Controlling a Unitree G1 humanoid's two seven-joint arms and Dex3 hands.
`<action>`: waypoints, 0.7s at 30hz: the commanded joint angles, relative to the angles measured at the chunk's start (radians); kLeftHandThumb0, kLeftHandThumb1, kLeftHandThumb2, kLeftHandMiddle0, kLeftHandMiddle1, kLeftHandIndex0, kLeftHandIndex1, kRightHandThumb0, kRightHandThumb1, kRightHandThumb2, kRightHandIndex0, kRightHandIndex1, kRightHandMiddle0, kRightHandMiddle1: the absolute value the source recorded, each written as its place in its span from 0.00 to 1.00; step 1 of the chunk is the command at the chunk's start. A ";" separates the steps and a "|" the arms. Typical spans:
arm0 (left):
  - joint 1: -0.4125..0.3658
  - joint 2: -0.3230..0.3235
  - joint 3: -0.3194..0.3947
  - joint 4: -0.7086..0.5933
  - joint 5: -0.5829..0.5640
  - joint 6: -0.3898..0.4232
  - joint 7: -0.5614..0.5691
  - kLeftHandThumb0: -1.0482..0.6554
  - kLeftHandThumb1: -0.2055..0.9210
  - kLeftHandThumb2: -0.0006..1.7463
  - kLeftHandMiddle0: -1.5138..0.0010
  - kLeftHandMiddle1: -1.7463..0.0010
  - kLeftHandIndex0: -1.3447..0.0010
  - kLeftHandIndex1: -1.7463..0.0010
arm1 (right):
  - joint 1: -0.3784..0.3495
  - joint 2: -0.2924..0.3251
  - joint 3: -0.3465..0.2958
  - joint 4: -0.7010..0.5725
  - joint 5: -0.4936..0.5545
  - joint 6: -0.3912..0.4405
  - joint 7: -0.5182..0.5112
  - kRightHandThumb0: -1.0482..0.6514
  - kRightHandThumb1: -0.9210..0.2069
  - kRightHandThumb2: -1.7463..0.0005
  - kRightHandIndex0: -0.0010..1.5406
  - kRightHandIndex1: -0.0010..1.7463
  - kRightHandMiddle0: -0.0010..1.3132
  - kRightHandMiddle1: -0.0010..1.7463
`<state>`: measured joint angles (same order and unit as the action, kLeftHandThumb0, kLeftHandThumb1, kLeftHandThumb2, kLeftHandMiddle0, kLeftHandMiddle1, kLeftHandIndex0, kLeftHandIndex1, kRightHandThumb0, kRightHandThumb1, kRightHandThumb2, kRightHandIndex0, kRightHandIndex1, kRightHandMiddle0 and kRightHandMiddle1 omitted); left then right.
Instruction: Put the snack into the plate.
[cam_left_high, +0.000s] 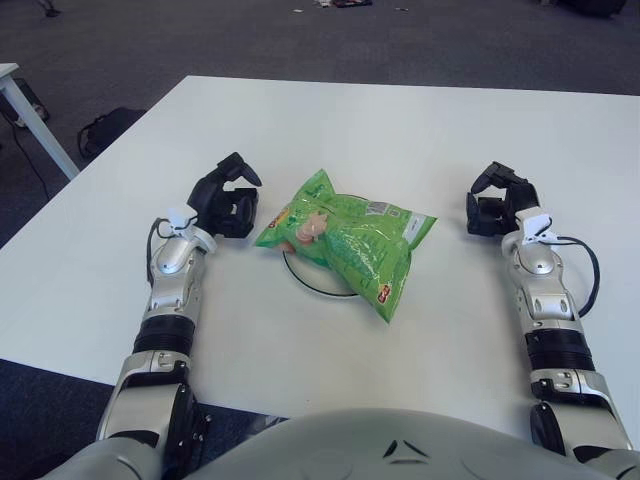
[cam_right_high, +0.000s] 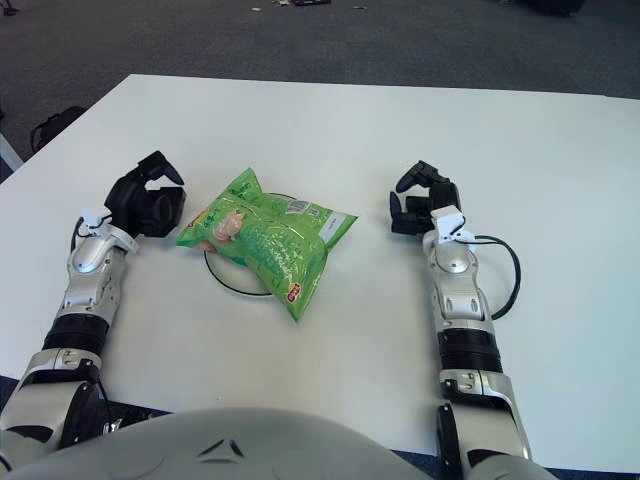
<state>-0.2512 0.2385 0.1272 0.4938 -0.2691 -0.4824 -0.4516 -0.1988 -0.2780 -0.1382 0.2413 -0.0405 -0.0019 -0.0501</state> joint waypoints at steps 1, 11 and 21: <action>0.117 -0.091 -0.014 0.064 -0.010 0.030 0.007 0.34 0.49 0.73 0.18 0.00 0.56 0.00 | 0.050 0.035 -0.008 0.050 0.028 0.077 0.014 0.32 0.58 0.21 0.88 1.00 0.50 1.00; 0.123 -0.096 -0.012 0.041 -0.001 0.056 0.037 0.34 0.48 0.74 0.18 0.00 0.56 0.00 | 0.049 0.051 -0.034 0.032 0.082 0.097 0.020 0.33 0.56 0.22 0.88 1.00 0.49 1.00; 0.132 -0.092 -0.019 0.014 0.005 0.084 0.052 0.34 0.48 0.74 0.20 0.00 0.55 0.00 | 0.051 0.048 -0.039 0.029 0.098 0.099 0.025 0.33 0.55 0.23 0.88 1.00 0.48 1.00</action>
<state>-0.2428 0.2381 0.1271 0.4648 -0.2661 -0.4127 -0.4148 -0.2022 -0.2586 -0.1815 0.2281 0.0555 0.0436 -0.0322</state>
